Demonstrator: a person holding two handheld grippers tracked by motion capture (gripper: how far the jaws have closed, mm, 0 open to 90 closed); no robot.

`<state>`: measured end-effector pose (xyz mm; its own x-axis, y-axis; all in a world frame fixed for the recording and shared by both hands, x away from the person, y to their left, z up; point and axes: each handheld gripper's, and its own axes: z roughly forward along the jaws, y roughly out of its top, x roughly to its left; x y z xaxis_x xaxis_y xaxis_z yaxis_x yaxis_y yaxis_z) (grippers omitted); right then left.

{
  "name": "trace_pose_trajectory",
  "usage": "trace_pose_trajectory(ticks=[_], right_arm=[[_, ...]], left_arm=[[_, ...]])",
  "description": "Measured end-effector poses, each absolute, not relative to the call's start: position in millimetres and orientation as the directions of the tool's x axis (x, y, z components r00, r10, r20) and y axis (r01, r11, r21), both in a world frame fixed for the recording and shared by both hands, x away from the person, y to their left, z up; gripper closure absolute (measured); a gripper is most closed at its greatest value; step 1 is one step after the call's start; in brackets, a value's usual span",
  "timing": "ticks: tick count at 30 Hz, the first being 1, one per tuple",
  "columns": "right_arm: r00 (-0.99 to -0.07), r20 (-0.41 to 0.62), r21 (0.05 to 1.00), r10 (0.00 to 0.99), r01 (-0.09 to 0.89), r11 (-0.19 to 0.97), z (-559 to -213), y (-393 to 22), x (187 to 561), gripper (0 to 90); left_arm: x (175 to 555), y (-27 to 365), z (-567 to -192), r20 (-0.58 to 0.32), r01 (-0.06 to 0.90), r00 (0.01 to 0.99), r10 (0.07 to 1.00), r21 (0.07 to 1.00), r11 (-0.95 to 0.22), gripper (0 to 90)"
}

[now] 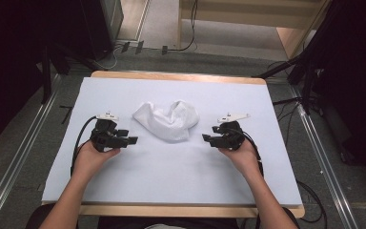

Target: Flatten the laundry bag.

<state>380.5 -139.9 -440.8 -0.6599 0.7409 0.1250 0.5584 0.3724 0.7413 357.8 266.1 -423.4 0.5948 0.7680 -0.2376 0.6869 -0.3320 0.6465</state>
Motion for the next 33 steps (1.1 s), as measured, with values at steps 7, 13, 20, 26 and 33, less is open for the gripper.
trace_pose_trajectory(ticks=[7, 13, 20, 26, 33], right_arm=[[-0.655, 0.14, 0.729, 0.743, 0.575, 0.37, -436.6, -138.3, 381.8, 47.8], [-0.655, 0.153, 0.726, 0.74, 0.583, 0.366, -435.4, -137.0, 382.8, 48.8], [-0.661, 0.151, 0.715, 0.735, 0.587, 0.38, -434.1, -132.4, 383.2, 49.3], [-0.662, 0.16, 0.717, 0.732, 0.587, 0.375, -429.8, -128.9, 386.7, 50.1], [-0.671, 0.167, 0.728, 0.722, 0.578, 0.369, -415.7, -117.5, 400.6, 49.0]], left_arm=[[356.3, 260.5, -424.0, -0.224, 0.68, 0.607, 0.763, 0.642, -0.353, 44.5], [354.6, 257.6, -422.7, -0.226, 0.677, 0.611, 0.759, 0.646, -0.353, 44.4], [352.4, 252.3, -422.4, -0.239, 0.685, 0.615, 0.752, 0.634, -0.359, 46.6], [351.5, 248.3, -421.1, -0.259, 0.697, 0.606, 0.752, 0.628, -0.346, 57.9], [353.6, 230.2, -414.1, -0.247, 0.675, 0.627, 0.738, 0.645, -0.358, 83.7]])
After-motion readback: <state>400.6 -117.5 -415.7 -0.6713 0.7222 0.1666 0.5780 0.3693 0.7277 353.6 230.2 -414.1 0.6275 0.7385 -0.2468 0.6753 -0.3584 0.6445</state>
